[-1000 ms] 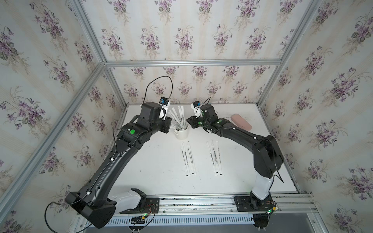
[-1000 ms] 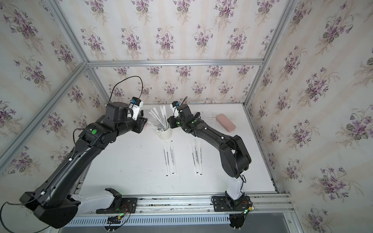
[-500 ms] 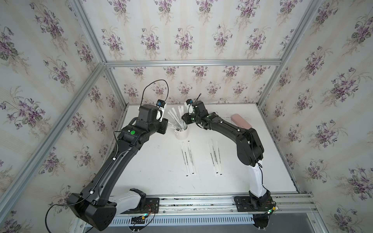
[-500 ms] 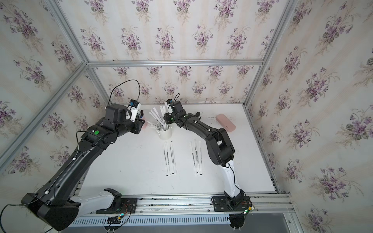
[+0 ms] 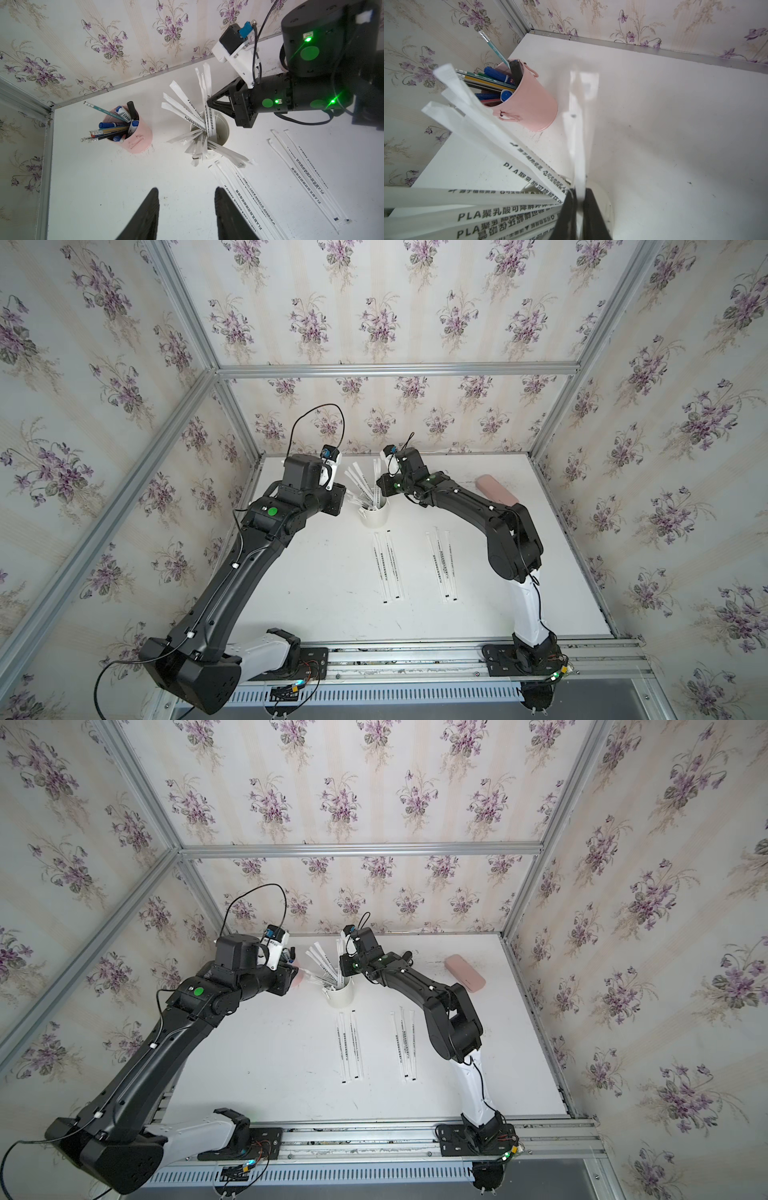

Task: Take the straws out of the storage container
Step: Pick up the straw from the container.

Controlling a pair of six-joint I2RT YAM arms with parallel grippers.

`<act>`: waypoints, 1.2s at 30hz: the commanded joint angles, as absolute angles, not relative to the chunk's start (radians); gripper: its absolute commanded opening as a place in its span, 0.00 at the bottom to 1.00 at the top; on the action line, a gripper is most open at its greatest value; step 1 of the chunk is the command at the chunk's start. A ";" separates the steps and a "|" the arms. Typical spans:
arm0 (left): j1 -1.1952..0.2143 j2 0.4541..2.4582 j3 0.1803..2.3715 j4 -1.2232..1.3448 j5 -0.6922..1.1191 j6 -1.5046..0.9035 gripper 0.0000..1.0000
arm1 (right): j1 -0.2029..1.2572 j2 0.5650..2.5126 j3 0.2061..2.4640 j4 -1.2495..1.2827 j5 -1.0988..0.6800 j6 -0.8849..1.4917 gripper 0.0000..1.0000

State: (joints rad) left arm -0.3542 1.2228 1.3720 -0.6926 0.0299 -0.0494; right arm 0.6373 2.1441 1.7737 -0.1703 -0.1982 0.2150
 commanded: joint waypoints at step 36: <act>-0.347 1.205 1.355 -0.671 0.056 -0.056 0.44 | 0.651 1.852 1.815 -0.265 -0.196 0.179 0.03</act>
State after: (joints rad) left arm -0.3473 1.2114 1.3552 -0.6918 0.0513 -0.0528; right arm 0.6487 1.8778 1.8118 -0.2531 -0.1959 0.1844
